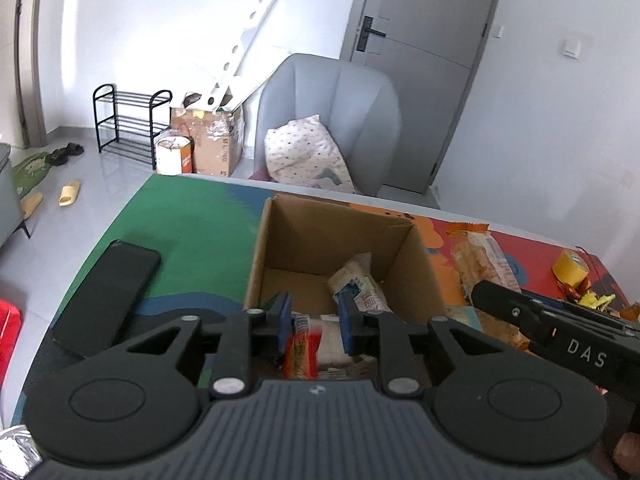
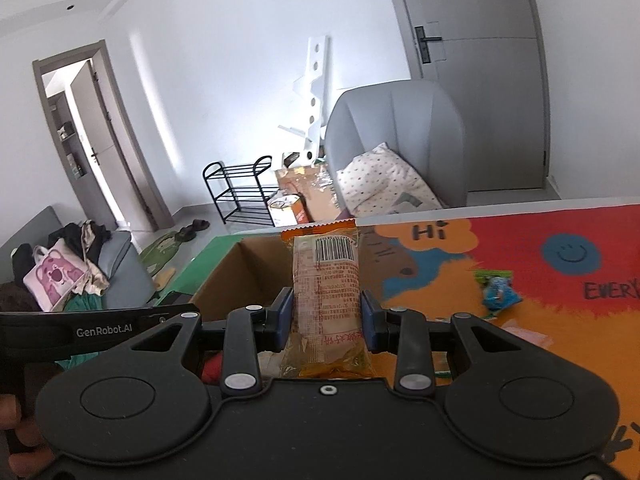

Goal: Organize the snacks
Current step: 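Carry both snacks over the cardboard box and open both tools, then withdraw both tools from the box back toward the snack pile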

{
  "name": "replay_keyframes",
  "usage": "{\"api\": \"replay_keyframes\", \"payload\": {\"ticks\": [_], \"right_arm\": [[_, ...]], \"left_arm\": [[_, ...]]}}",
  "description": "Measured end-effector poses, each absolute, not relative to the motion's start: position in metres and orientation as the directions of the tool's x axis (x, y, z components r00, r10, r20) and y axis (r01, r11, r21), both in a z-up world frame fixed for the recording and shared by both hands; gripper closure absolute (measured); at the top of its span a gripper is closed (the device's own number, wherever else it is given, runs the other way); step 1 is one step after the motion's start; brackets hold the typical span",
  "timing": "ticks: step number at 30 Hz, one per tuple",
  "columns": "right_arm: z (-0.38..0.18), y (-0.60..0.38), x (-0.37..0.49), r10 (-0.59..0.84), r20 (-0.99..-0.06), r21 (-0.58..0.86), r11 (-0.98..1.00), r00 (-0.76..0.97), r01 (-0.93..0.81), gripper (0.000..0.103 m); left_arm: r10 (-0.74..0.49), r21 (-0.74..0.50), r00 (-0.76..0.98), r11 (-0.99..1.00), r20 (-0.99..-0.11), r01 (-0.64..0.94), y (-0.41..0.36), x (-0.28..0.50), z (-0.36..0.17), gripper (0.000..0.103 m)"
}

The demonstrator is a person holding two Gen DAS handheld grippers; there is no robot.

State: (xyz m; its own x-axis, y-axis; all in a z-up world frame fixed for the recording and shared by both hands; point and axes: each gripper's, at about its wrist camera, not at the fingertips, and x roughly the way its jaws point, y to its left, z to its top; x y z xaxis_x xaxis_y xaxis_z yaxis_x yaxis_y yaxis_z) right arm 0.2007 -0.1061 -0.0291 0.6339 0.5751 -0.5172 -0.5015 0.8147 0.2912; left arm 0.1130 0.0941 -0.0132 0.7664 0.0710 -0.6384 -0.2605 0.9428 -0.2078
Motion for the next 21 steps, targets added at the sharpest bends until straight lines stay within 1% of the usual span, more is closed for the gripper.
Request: {"api": "replay_keyframes", "payload": {"ticks": [3,6,7,8,9,11,12,14,15,17,21], "right_arm": [[-0.028,-0.096,0.2,0.586,-0.52,0.295,0.806,0.621,-0.513,0.07],[-0.028,-0.091,0.2,0.604,-0.515,0.313,0.793,0.608,-0.523,0.07],[-0.028,-0.09,0.201,0.615,-0.513,0.327,0.785,0.599,-0.526,0.066],[-0.027,-0.09,0.202,0.622,-0.514,0.338,0.78,0.591,-0.526,0.06],[-0.027,-0.091,0.202,0.62,-0.516,0.342,0.782,0.591,-0.52,0.059],[-0.027,-0.093,0.201,0.61,-0.521,0.338,0.79,0.597,-0.511,0.058],[-0.028,-0.096,0.201,0.604,-0.525,0.339,0.795,0.6,-0.504,0.058],[-0.029,-0.101,0.2,0.593,-0.53,0.344,0.804,0.607,-0.485,0.058],[-0.029,-0.105,0.199,0.587,-0.532,0.344,0.808,0.61,-0.478,0.057],[-0.031,-0.112,0.198,0.572,-0.536,0.339,0.819,0.621,-0.462,0.053],[-0.033,-0.131,0.194,0.542,-0.542,0.336,0.84,0.642,-0.426,0.048]], "left_arm": [[0.075,-0.215,0.765,0.938,-0.639,-0.271,0.1,0.109,-0.012,0.077],[0.077,-0.219,0.764,0.935,-0.641,-0.279,0.101,0.106,-0.011,0.067],[0.078,-0.22,0.764,0.935,-0.64,-0.28,0.102,0.105,-0.011,0.063],[0.079,-0.22,0.764,0.934,-0.64,-0.281,0.102,0.104,-0.011,0.058],[0.079,-0.22,0.764,0.934,-0.64,-0.281,0.102,0.103,-0.012,0.056],[0.081,-0.215,0.764,0.936,-0.64,-0.279,0.101,0.102,-0.012,0.047],[0.082,-0.21,0.765,0.938,-0.639,-0.277,0.1,0.102,-0.012,0.044],[0.086,-0.201,0.768,0.941,-0.634,-0.271,0.097,0.102,-0.011,0.032],[0.087,-0.197,0.771,0.943,-0.63,-0.267,0.095,0.102,-0.011,0.03],[0.082,-0.194,0.776,0.947,-0.625,-0.255,0.09,0.103,-0.01,0.024],[0.065,-0.186,0.781,0.956,-0.621,-0.227,0.077,0.104,-0.012,0.019]]}}
